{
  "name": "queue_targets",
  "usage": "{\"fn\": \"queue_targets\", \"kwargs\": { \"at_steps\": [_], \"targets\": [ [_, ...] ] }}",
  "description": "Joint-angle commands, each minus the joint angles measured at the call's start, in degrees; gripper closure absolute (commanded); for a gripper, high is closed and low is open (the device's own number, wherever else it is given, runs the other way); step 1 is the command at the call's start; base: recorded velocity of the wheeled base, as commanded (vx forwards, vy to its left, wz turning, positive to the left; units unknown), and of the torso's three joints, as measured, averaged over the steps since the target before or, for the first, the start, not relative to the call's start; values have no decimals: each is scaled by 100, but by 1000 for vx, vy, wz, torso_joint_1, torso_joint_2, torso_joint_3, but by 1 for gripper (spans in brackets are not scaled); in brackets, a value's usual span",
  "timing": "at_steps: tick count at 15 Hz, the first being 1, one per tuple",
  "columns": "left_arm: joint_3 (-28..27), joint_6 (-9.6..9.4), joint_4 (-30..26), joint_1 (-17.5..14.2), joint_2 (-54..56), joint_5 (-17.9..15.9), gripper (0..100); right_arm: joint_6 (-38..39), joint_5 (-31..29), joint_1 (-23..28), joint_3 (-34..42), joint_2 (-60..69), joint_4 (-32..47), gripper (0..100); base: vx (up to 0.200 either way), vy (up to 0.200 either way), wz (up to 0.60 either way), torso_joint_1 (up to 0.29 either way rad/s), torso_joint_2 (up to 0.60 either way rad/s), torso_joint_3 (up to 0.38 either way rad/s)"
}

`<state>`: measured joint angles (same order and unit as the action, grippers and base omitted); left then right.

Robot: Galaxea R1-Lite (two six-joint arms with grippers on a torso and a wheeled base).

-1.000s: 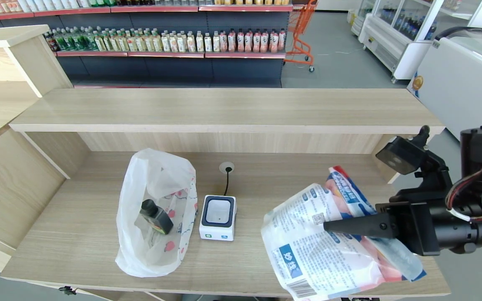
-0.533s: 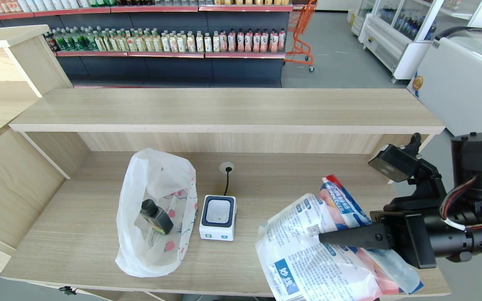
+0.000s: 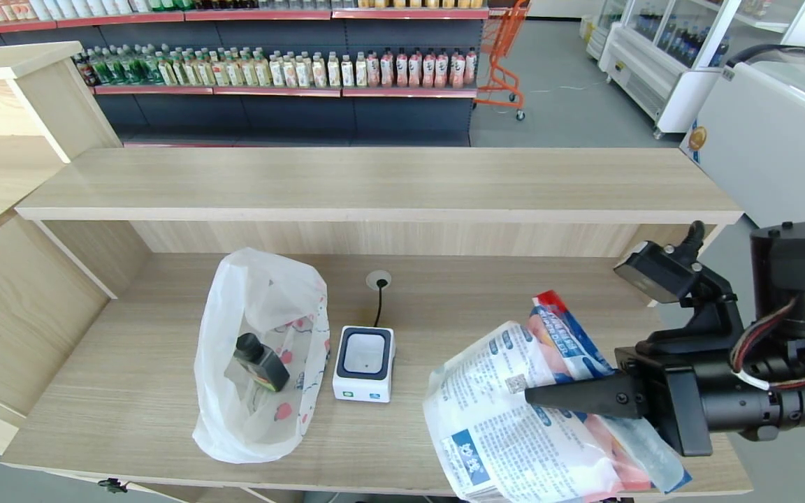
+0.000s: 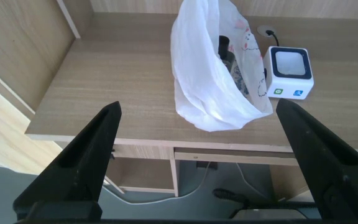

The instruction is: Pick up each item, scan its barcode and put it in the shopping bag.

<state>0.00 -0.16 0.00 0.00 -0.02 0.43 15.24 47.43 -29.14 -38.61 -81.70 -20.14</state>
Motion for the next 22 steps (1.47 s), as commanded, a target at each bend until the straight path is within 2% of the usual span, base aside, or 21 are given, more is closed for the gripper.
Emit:
{"fn": "queue_targets", "kwargs": {
  "at_steps": [1,2,3,4,5,6,10,16,20,22],
  "targets": [
    [0,-2,0,0,-6,10,0,-742,-358,154,-33,67,1,100,0,0,0,0,0,0],
    [0,-2,0,0,-6,1,0,-1418,-586,374,-59,146,1,100,0,0,0,0,0,0],
    [0,-2,0,0,-6,10,0,-2113,-630,593,-59,216,28,100,0,0,0,0,0,0],
    [0,-2,0,0,-6,10,0,-3159,-665,998,-50,225,63,100,0,0,0,0,0,0],
    [0,-2,0,0,-6,1,0,-3695,-718,1165,-42,225,80,100,0,0,0,0,0,0],
    [0,-2,0,0,2,1,0,-4547,-859,1463,143,330,124,100,0,0,0,0,0,0],
    [0,-2,0,0,-6,1,0,-4609,-876,1534,644,822,124,100,0,0,0,0,0,0],
    [0,-11,0,0,2,1,0,-4538,-832,1525,802,989,133,100,0,0,0,0,0,0],
    [0,-11,0,0,-6,1,0,-3677,-815,1499,600,1033,133,100,0,200,0,0,-1,0],
    [0,-11,0,0,2,1,0,-3554,-815,1534,547,981,133,100,0,200,0,7,10,-2]
  ]
}}
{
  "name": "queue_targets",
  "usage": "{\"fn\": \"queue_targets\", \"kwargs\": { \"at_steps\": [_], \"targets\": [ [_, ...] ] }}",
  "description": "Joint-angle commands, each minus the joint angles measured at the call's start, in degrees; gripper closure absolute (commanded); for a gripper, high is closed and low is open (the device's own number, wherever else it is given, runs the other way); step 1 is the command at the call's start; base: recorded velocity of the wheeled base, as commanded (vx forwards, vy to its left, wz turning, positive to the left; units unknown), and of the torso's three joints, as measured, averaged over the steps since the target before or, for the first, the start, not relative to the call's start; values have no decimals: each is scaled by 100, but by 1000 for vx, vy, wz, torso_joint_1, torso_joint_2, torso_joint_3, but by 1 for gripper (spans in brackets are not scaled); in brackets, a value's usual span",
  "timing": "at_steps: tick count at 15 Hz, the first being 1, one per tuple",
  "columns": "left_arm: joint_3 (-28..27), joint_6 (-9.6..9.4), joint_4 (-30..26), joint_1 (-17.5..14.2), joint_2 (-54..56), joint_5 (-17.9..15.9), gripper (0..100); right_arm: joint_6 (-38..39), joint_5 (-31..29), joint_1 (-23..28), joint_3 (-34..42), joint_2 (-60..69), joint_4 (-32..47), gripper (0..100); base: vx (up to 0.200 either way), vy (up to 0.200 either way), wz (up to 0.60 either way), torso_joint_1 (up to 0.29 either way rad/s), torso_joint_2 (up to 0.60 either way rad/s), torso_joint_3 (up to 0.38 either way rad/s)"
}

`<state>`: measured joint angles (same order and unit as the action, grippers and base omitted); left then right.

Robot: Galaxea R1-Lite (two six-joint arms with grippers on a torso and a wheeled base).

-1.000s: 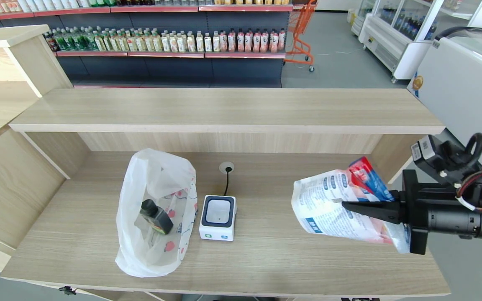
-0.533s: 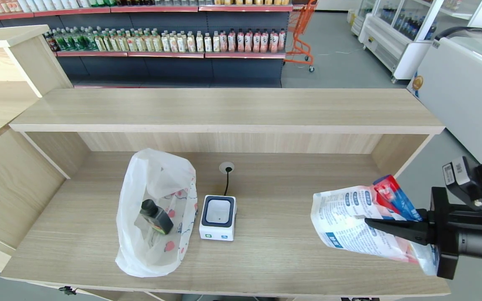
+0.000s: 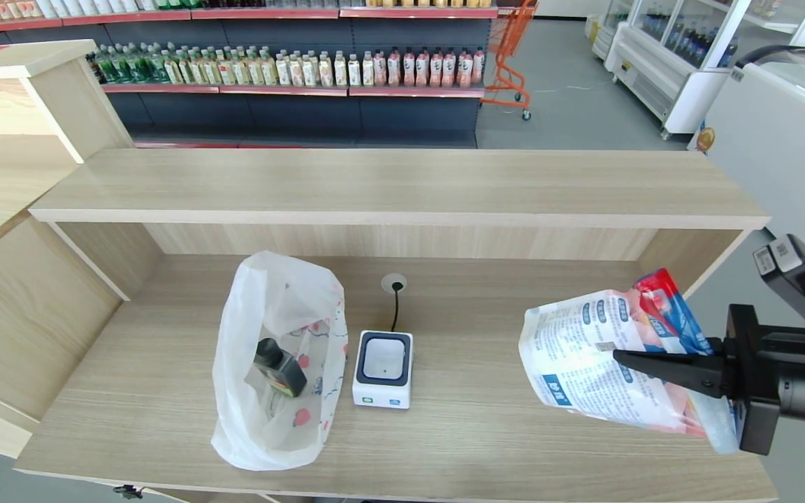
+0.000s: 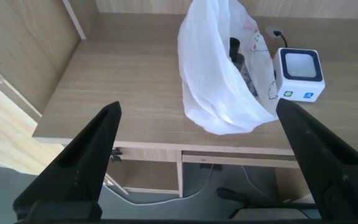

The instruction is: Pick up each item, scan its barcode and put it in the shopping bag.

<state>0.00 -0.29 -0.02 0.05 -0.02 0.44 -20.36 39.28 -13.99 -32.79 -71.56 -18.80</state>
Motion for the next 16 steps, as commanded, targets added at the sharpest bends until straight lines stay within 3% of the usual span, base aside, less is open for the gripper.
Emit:
{"fn": "queue_targets", "kwargs": {
  "at_steps": [1,8,11,16],
  "targets": [
    [0,3,2,-5,-6,0,0,14,1,64,-43,-69,-1,100,0,200,0,2,2,7],
    [0,-15,2,-5,2,0,0,-74,-17,213,-597,-930,-45,100,0,200,0,2,2,4],
    [0,12,2,-5,-6,0,0,-601,1,494,-1036,-1747,-36,100,0,200,0,6,2,4],
    [0,3,2,-5,-6,0,0,-1612,54,459,-1722,-3083,-45,100,0,0,0,0,0,0]
  ]
}}
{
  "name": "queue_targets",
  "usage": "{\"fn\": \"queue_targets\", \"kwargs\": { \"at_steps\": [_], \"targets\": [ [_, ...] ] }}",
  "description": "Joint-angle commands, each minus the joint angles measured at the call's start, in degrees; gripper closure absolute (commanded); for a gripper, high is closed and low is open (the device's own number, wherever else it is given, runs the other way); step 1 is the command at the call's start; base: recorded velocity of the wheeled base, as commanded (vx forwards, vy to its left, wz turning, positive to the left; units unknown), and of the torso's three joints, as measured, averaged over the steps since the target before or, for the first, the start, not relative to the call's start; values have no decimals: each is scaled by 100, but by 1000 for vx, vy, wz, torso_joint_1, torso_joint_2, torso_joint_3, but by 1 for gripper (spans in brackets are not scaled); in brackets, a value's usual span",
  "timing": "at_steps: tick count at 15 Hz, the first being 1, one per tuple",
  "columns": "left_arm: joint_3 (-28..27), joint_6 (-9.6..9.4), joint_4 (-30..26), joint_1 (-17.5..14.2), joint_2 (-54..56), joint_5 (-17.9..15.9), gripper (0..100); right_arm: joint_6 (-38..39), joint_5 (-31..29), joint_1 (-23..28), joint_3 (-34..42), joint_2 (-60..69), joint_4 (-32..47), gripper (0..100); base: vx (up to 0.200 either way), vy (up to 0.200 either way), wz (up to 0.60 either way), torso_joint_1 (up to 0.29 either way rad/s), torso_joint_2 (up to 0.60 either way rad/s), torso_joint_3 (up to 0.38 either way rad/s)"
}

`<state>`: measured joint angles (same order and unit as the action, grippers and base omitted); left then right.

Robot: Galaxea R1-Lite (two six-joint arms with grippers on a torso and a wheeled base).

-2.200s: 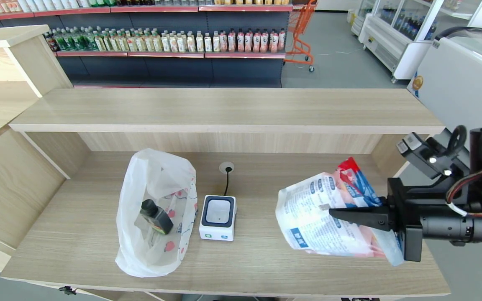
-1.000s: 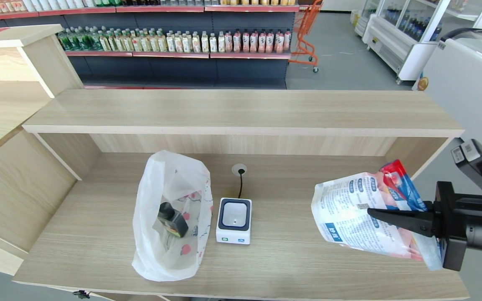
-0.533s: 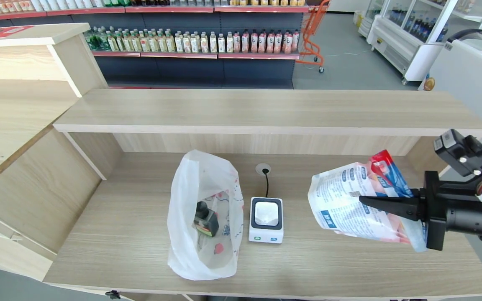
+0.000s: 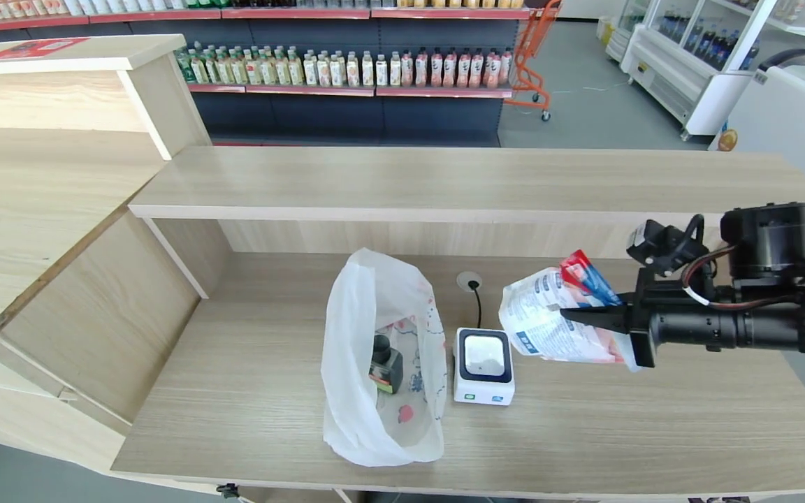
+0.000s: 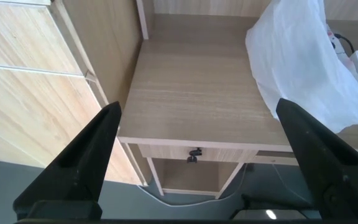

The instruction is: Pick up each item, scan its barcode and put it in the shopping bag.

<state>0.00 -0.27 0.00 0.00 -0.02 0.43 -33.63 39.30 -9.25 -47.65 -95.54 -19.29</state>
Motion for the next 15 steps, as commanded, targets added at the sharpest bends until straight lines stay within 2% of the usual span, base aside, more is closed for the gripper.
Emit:
{"fn": "queue_targets", "kwargs": {
  "at_steps": [1,5,7,12,15],
  "targets": [
    [0,0,0,0,-6,1,0,-565,122,-6,-315,-852,4,100,0,0,0,0,0,0],
    [0,0,0,0,2,1,0,-1488,420,2,-570,-1301,-14,100,0,0,0,0,0,0],
    [0,0,0,0,-6,1,0,-2086,640,29,-640,-1661,-409,100,0,0,0,0,0,0],
    [0,0,0,0,-6,1,0,-2191,939,-15,-622,-2364,-1675,100,0,0,0,0,0,0],
    [0,0,0,0,2,1,0,-2235,965,-112,-614,-2540,-1939,100,0,0,0,0,0,0]
  ]
}}
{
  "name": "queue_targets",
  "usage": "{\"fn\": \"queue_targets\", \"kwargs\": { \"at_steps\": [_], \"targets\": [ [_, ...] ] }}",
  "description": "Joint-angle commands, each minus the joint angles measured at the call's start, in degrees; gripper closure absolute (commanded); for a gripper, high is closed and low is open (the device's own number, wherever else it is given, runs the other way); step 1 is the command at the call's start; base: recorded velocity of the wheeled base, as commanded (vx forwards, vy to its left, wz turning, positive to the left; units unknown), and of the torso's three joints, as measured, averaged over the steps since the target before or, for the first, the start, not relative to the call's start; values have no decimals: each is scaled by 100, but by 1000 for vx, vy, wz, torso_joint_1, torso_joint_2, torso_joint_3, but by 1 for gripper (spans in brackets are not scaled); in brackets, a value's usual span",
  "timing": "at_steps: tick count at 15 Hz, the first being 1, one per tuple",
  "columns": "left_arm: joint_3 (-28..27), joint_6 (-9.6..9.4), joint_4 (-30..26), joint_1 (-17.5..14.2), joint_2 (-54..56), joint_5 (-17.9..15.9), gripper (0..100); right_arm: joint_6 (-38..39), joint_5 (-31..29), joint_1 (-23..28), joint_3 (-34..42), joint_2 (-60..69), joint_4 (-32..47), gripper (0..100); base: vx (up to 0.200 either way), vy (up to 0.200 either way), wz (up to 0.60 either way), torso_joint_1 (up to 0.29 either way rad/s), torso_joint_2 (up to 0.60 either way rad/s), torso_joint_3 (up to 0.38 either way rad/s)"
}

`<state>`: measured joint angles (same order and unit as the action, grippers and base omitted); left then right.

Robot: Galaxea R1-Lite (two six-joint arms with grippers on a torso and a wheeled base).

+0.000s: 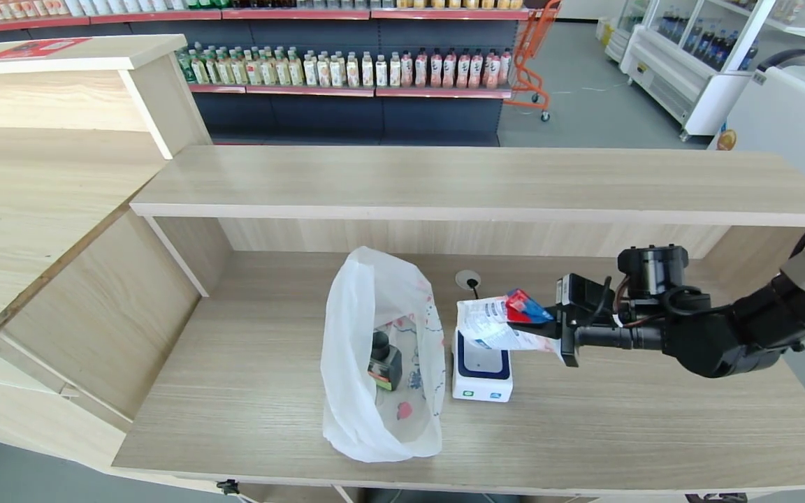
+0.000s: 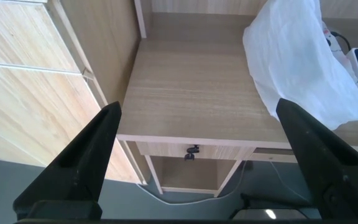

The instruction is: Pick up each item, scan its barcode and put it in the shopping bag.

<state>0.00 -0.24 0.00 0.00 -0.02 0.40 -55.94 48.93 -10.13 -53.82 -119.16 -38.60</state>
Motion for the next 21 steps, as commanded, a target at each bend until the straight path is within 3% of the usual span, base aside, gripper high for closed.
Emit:
{"fn": "queue_targets", "kwargs": {
  "at_steps": [1,9,12,17,20,21],
  "targets": [
    [0,-2,0,0,2,4,0,-75,11,-33,3,-204,-78,100,0,0,0,0,0,0],
    [0,-2,0,0,-6,4,0,-127,46,-112,38,-257,-350,100,0,0,0,0,0,0],
    [0,-2,0,0,-6,4,0,321,46,-68,135,25,-359,100,0,0,0,0,0,0],
    [0,-2,0,0,-6,4,0,2395,-112,178,223,1018,-298,100,0,0,0,0,0,0],
    [0,-2,0,0,-6,4,0,4830,-1492,-165,575,1809,-96,100,0,0,0,0,0,0],
    [0,-2,0,0,-6,4,0,5155,-1756,-323,495,1783,-16,100,0,0,0,0,0,0]
  ]
}}
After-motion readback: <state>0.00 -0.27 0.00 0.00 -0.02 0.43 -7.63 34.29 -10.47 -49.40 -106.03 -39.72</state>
